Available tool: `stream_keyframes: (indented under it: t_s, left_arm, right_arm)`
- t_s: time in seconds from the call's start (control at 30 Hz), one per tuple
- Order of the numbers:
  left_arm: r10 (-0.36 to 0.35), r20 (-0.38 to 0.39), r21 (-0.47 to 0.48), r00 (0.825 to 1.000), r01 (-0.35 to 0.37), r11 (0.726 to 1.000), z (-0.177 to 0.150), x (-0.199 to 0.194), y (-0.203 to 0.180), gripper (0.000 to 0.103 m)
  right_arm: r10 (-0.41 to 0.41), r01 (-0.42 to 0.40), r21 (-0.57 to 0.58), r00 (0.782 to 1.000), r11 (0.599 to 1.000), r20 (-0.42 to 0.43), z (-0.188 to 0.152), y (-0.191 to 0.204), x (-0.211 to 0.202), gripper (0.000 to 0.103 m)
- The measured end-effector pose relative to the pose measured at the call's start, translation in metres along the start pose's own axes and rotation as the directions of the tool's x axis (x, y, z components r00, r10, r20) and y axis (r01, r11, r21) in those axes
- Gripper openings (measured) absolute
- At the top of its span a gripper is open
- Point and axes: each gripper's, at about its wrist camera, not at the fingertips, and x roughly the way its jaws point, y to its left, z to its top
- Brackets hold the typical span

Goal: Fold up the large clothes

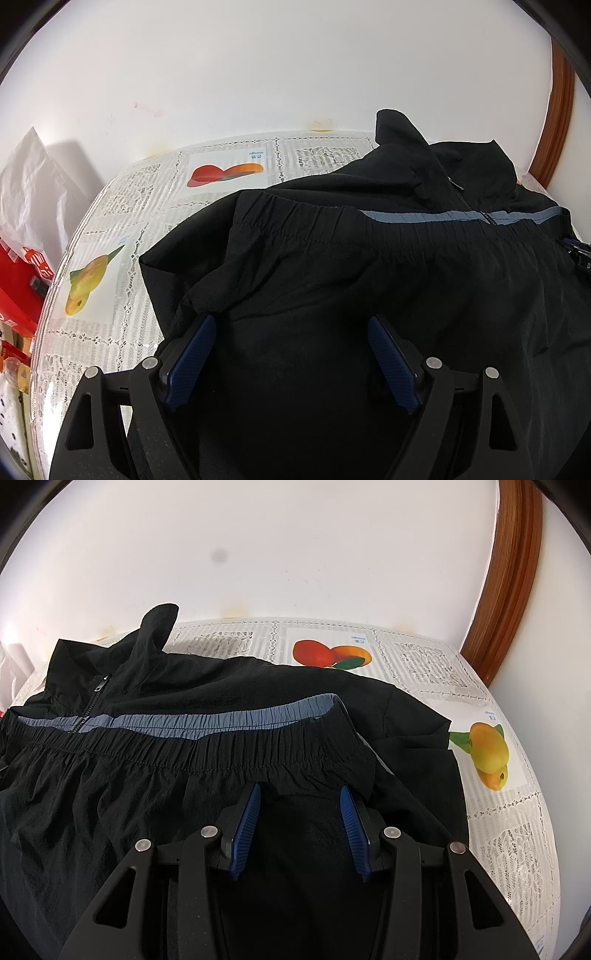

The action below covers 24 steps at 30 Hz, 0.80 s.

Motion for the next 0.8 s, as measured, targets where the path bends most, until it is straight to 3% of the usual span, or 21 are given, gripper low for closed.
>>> stream_keyframes:
  t_s: [0.8]
  left_arm:
    - [-0.004, 0.002, -0.004, 1.0, 0.004, 1.0, -0.0001, 0.0001, 0.0, 0.085]
  right_arm:
    - [0.029, -0.03, 0.03, 0.999, 0.999, 0.022, -0.0016, -0.0051, -0.0049, 0.045]
